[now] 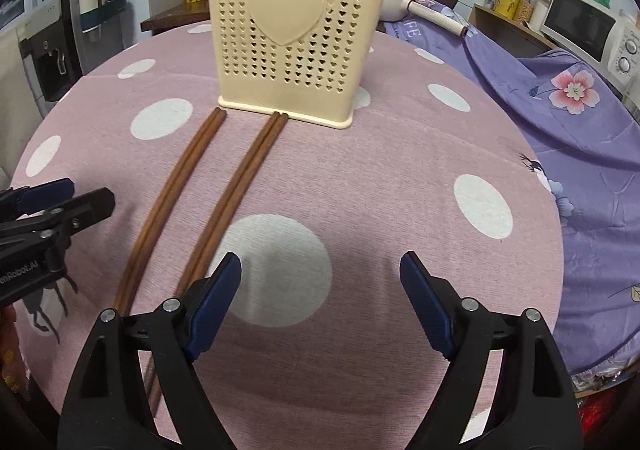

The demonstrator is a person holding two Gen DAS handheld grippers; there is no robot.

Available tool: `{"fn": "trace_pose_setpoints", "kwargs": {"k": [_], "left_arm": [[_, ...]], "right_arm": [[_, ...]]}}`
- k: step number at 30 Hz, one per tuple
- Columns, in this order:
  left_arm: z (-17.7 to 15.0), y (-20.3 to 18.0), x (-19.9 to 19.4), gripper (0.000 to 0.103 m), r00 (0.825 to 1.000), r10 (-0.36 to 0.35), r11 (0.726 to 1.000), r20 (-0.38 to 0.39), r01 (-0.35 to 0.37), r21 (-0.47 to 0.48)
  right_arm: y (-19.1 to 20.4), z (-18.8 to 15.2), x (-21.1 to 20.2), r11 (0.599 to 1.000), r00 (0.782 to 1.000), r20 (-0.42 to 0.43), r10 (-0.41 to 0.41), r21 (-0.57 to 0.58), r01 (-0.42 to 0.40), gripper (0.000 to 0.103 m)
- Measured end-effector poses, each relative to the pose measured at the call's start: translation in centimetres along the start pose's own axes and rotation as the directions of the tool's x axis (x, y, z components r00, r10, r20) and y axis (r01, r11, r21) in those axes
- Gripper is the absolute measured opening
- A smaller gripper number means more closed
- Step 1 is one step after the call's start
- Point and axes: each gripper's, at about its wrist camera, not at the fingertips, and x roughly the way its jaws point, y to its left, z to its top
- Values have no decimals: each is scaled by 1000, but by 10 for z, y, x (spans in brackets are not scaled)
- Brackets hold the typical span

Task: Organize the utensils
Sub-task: 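Move both open tools back over the wooden chopsticks beside the basket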

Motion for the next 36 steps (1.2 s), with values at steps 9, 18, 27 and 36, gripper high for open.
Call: {"fn": "trace_pose_setpoints", "kwargs": {"k": [9,18,27,36], "left_arm": [[2,0,1,65,1000,2,1000,-2,-2,-2],[2,4,0,65,1000,6,1000,-3,-6,-9],[3,0,0,65,1000,6,1000,-5,-6,3],[5,5,-2,65,1000,11,1000,0,-11,-14]], "right_arm": [[14,6,8,999,999,-16,45,-9,-46,81],[18,14,13,999,999,-31,37,-1,-38,81],[7,34,33,997,992,-124,9,82,1,79],[12,35,30,992,992,-117,43,119,-29,79]]}}
